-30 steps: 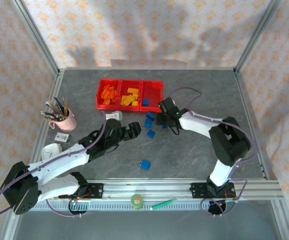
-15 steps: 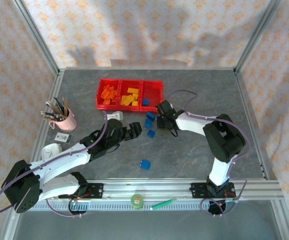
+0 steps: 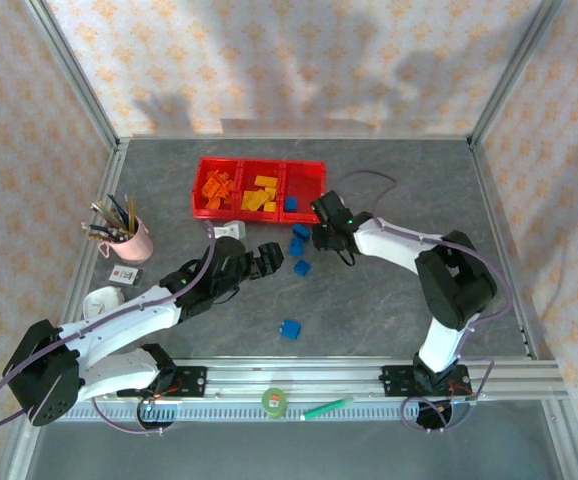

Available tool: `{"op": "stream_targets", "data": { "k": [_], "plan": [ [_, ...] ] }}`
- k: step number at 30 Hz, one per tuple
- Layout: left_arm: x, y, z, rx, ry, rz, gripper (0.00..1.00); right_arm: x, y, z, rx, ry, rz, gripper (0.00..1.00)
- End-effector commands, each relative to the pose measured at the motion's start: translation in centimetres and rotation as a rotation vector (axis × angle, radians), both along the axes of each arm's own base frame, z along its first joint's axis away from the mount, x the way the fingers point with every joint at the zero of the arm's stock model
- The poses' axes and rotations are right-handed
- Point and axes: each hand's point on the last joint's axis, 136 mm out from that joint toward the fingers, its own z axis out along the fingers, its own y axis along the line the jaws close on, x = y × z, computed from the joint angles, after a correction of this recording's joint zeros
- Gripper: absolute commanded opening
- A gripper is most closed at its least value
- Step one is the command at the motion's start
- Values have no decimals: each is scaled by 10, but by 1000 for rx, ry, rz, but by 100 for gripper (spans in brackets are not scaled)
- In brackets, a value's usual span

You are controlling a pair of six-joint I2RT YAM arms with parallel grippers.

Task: Sort the legos into containers by color
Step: Pick up the lego from the center of the table, then place the lego in the container.

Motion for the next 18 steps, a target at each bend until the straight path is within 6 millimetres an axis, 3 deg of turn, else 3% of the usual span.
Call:
{"op": "stream_targets", "data": {
  "k": [1,5,13,18],
  "plan": [
    [6,7,18,41,-52,25,99,13,11,44,54,-78,5,27],
    [15,15,28,71,-74,48,99,34,22,61,78,-122,-19,27],
    [41,24,39,78,-76,75,99,86,50,66,67,-143,-35,26],
    [52,27,39,77,-74,92,99,117,47,61,40,-155,-88,27]
  ]
}}
